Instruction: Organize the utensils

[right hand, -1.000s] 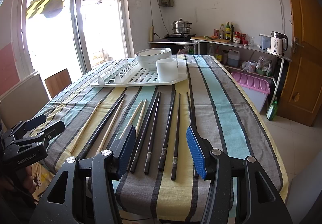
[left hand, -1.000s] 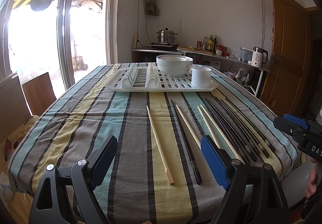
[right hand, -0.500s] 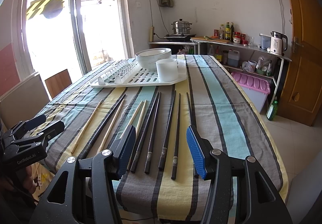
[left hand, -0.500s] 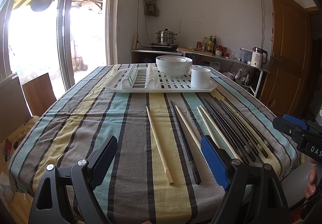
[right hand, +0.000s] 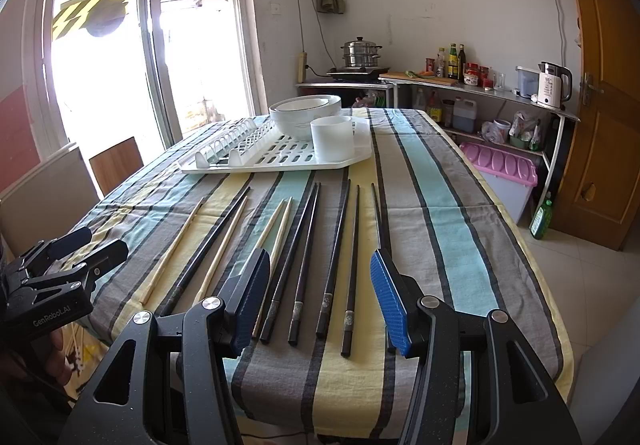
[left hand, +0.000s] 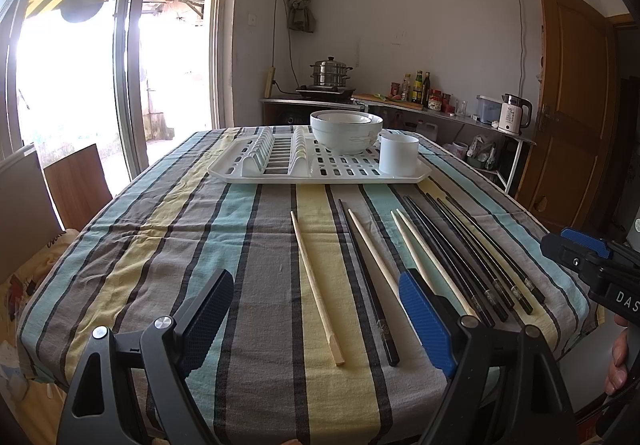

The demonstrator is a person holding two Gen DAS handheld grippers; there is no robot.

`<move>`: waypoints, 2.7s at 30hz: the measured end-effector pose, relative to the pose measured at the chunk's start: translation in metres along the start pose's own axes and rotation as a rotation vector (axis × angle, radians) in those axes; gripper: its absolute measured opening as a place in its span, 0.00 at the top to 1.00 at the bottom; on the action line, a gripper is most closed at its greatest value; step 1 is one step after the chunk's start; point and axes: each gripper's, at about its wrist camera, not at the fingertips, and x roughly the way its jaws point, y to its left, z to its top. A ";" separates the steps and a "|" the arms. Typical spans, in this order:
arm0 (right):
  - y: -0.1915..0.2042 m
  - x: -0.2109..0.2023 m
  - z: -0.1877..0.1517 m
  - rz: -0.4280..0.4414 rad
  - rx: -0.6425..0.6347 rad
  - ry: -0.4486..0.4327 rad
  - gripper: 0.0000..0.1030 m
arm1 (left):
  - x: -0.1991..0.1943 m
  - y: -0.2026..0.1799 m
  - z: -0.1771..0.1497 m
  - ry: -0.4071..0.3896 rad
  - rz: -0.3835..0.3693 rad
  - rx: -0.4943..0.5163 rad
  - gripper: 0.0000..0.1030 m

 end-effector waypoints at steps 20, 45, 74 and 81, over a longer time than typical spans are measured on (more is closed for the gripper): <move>0.002 -0.002 -0.001 -0.002 0.000 0.002 0.48 | 0.000 0.000 0.001 0.002 -0.002 -0.001 0.18; 0.001 0.020 0.004 0.001 0.001 0.030 0.48 | 0.032 0.003 0.008 0.063 0.006 0.010 0.18; -0.007 0.164 0.052 0.040 -0.045 0.320 0.82 | 0.187 -0.013 0.066 0.374 -0.098 0.081 0.57; -0.005 0.177 0.055 0.057 -0.054 0.349 0.83 | 0.195 -0.012 0.066 0.399 -0.114 0.070 0.57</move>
